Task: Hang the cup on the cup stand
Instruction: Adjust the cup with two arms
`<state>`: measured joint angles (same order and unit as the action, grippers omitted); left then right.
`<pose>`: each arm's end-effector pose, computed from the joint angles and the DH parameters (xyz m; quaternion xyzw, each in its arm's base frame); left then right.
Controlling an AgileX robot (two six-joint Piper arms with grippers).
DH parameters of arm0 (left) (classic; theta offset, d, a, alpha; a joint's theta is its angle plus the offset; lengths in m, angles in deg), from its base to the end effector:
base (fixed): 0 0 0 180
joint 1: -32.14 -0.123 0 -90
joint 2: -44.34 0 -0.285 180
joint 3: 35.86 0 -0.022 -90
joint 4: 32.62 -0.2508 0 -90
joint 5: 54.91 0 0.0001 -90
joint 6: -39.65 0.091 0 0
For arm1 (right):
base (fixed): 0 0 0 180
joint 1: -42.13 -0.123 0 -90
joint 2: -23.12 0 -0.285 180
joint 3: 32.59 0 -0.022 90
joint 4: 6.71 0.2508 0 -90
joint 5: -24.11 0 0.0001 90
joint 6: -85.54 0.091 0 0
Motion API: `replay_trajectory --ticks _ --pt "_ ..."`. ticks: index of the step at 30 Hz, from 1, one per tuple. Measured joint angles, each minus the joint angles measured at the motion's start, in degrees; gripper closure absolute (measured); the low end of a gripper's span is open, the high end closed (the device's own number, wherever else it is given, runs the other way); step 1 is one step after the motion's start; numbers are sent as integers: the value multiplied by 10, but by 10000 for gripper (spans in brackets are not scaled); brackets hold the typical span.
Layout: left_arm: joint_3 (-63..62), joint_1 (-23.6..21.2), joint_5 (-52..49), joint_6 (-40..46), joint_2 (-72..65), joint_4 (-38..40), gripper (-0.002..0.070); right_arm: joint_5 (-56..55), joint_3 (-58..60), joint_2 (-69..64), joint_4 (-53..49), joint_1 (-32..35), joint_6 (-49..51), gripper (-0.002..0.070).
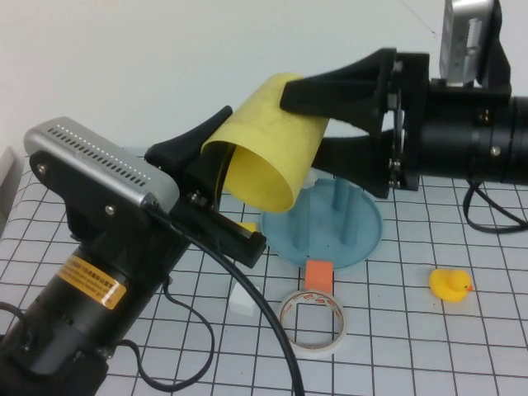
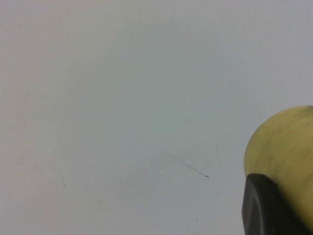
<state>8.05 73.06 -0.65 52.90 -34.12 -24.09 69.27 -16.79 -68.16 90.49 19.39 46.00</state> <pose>0.1966 -0.1559 0.3197 0.1881 0.5310 -0.1997 0.8017 0.2669 0.1813 0.3442 -0.0017 0.7490 0.6132 0.2509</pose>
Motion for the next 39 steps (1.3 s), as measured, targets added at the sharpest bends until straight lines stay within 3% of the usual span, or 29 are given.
replay_trajectory --ticks 27,32,39 --pt "0 0 20 -1 -9 -37 669 -34 -33 -15 0 -28 0 -17" --pt "0 0 25 -1 -9 -37 669 -36 -33 -15 0 -28 0 85" --pt "0 0 25 -1 -9 -37 658 -36 -33 -15 0 -28 -10 84"
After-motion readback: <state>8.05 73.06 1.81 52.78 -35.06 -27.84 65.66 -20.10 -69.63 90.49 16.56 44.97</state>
